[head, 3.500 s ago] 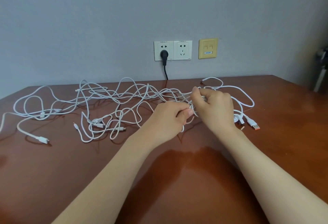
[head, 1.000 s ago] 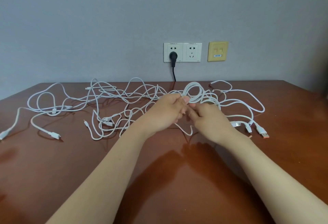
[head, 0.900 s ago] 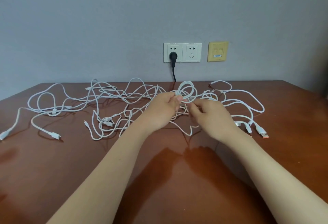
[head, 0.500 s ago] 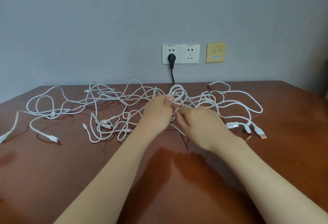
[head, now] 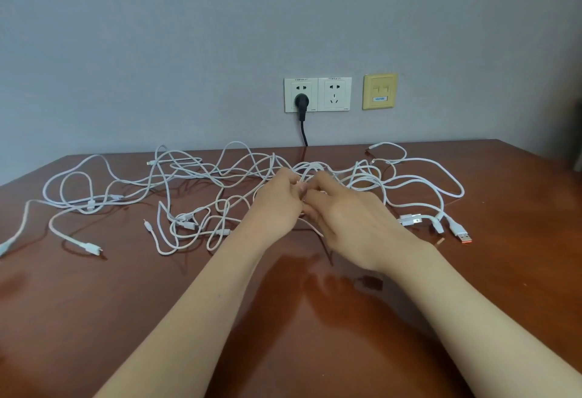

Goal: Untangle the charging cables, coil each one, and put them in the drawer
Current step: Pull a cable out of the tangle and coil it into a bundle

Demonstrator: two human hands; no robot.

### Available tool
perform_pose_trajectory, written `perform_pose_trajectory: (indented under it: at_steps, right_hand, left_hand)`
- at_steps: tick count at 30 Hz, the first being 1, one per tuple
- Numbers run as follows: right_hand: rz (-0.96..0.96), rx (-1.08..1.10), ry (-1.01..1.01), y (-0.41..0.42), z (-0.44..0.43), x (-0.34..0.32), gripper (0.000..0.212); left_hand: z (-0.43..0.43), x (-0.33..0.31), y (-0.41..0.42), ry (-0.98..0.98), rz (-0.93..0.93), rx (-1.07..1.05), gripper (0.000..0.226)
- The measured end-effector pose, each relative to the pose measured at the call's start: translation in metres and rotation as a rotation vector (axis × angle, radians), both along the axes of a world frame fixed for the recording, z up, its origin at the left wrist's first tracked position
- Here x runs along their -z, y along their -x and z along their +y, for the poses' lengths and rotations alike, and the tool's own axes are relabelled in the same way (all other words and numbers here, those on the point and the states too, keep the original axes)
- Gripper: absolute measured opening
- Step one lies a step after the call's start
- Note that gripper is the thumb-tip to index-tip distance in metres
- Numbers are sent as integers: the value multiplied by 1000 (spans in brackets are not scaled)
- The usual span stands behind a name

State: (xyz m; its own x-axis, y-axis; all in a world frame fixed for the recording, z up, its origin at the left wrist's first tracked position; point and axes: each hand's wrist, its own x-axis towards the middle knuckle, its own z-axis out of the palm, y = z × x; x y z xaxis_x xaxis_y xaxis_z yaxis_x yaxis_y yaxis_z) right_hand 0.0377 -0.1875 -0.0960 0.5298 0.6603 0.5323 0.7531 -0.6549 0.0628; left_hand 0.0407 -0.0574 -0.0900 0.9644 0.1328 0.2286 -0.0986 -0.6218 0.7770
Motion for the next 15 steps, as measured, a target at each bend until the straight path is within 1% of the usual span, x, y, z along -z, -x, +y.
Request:
perform_pose_trajectory:
  at_steps: [1, 2, 3, 5, 7, 9, 11, 15]
  right_hand:
    - [-1, 6, -31, 1, -1, -2, 32]
    - [-15, 12, -66, 2, -2, -4, 32]
    - [-21, 26, -101, 3, -2, -6, 28]
    - [35, 110, -159, 1, -4, -8, 20]
    - [135, 150, -246, -4, -6, -8, 20]
    - [210, 139, -372, -6, -8, -9, 20]
    - [265, 132, -481, -9, -10, -11, 19]
    - [346, 145, -635, -12, -13, -15, 29]
  left_hand:
    - [0, 0, 1, -10, -1, 19, 5]
    - [-1, -1, 1, -24, 1, 42, 4]
    - [-2, 0, 1, -41, 3, 73, 7]
    - [-4, 2, 1, -53, 5, 134, 9]
    - [-4, 4, -1, 16, -3, 181, 17]
    - [-3, 5, -2, 89, -4, 205, 22]
    - [-3, 5, -1, 128, -13, 220, 23]
    - [-5, 1, 2, 164, -40, 252, 22]
